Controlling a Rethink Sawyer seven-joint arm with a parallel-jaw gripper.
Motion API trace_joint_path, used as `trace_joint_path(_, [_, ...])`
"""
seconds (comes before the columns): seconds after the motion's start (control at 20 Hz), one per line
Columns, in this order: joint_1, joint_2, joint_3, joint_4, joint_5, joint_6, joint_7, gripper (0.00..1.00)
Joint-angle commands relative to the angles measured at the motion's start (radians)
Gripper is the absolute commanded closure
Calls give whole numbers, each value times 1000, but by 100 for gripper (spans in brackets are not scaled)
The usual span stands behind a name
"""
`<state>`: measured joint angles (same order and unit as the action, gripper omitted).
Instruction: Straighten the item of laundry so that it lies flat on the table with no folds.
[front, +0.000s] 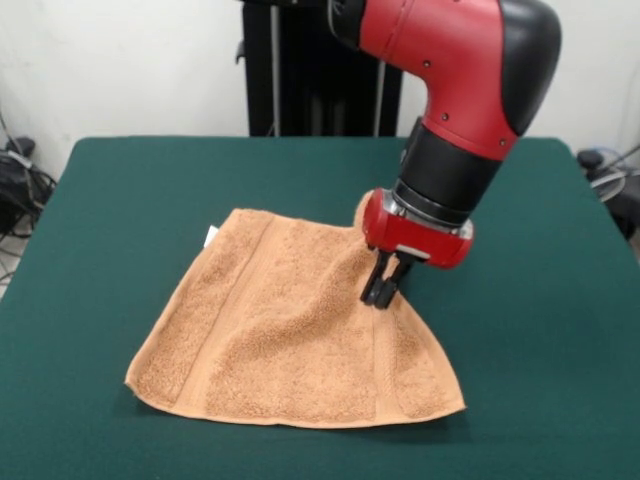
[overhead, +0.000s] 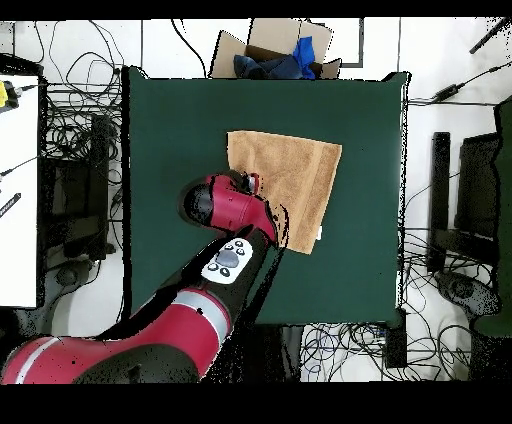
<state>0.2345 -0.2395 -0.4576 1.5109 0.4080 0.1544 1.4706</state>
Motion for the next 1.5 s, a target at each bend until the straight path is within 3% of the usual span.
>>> trace_joint_path(0.05, [33, 4, 29, -46, 79, 167, 303, 100])
trace_joint_path(0.55, [79, 34, 15, -67, 146, 184, 336, 100])
trace_joint_path(1.15, [21, -23, 90, 18, 136, 113, 264, 100])
trace_joint_path(1.2, [15, -28, 95, 26, 131, 110, 259, 0])
trace_joint_path(1.5, [-15, -41, 126, 53, 108, 57, 237, 0])
